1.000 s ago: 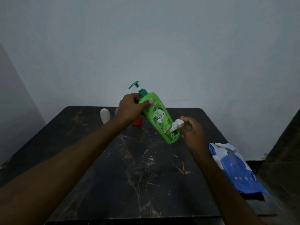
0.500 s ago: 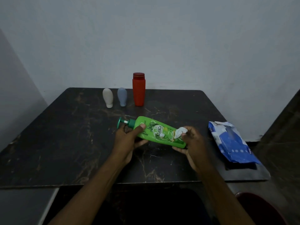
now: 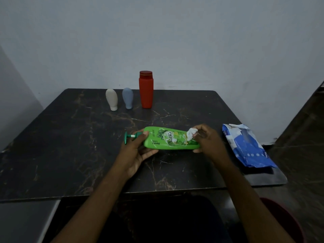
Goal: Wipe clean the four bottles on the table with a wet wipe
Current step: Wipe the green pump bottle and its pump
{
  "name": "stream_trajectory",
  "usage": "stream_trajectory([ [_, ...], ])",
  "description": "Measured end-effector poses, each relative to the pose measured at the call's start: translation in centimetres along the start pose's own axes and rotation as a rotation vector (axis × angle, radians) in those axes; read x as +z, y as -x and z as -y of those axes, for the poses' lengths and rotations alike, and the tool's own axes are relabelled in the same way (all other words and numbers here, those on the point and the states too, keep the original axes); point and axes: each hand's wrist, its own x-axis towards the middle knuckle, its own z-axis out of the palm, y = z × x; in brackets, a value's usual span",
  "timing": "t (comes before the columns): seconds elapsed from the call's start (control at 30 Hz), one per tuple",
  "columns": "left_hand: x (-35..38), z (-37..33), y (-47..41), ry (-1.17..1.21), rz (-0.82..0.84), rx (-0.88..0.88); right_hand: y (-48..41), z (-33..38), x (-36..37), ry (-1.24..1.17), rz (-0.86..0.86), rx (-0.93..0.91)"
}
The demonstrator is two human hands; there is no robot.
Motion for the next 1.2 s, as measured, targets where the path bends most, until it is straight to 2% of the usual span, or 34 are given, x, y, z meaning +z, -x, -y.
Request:
stream_trajectory([
  [0.1, -0.2, 0.4, 0.0, 0.028, -0.010, -0.015, 0.1, -0.4, -0.6, 0.106, -0.079, -0.106],
  [0.27, -0.6, 0.6, 0.1, 0.081, -0.020, -0.018, 2.2, -1.3, -0.6, 0.215, -0.313, -0.209],
  [0.57, -2.3, 0.0, 0.6, 0.093, 0.034, 0.045, 3.2, -3.0, 1.3, 0.314, -0.352, -0.215],
  [0.97, -4.4, -1.7, 0.3, -0.436, 0.048, 0.098, 3.4, -2.8, 2.4, 0.460, -0.377, -0.260],
  [1.2, -4.3, -1.5, 0.4, -0.562, 0.108, 0.154, 3.4, -3.4, 2.3, 0.435, -0.409, -0.224],
])
